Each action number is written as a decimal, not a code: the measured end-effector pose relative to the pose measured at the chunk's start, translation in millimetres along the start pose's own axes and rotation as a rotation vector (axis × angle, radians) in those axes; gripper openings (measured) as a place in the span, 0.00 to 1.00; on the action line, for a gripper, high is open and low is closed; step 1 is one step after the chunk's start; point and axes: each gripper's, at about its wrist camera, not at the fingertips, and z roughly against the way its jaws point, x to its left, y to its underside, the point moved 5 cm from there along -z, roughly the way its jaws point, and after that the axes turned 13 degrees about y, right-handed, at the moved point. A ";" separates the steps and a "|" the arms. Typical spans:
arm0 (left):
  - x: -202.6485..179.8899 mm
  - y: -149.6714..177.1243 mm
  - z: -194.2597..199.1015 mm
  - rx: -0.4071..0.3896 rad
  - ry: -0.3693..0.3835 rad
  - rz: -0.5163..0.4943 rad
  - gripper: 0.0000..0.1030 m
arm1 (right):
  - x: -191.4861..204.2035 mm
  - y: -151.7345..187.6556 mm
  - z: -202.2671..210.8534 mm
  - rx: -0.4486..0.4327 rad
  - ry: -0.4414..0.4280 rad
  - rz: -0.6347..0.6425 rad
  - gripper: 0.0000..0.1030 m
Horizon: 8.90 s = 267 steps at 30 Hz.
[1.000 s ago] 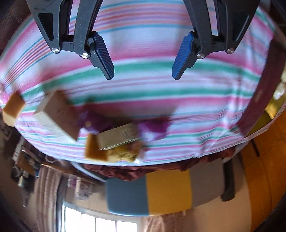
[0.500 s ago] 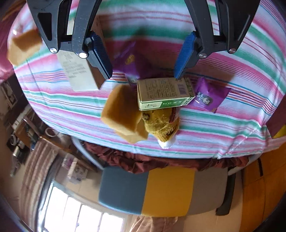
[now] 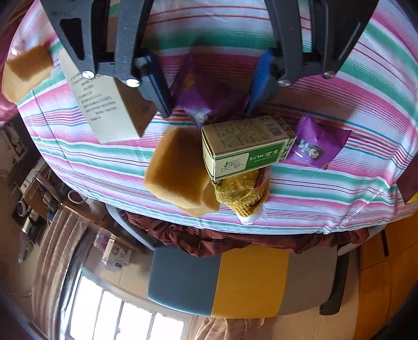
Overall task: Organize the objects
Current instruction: 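Move both open tools back toward the remaining items, then grasp the purple snack packet with the right tool, then grasp a second purple snack packet with the left tool, then carry the packet to the tray and drop it with the left tool while the right tool carries its packet, then open the right tool to drop the purple packet into the tray, then move both open tools back toward the remaining items, then grasp the green-and-white box with the left tool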
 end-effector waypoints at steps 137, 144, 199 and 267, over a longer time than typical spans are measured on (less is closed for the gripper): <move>214.8 -35.5 123.6 -0.389 -0.166 0.319 0.30 | 227.2 16.5 258.6 -0.177 -0.613 0.077 0.40; 235.9 -29.2 128.7 -0.360 -0.139 0.458 0.43 | 240.3 19.4 261.8 -0.165 -0.616 0.102 0.40; 144.5 -53.6 166.0 -0.505 -0.102 0.274 0.54 | 213.6 -4.2 220.0 -0.141 -0.419 0.013 0.57; -50.0 -112.7 -109.0 -0.078 0.032 0.083 0.59 | -54.3 45.8 3.4 0.054 0.085 -0.274 0.68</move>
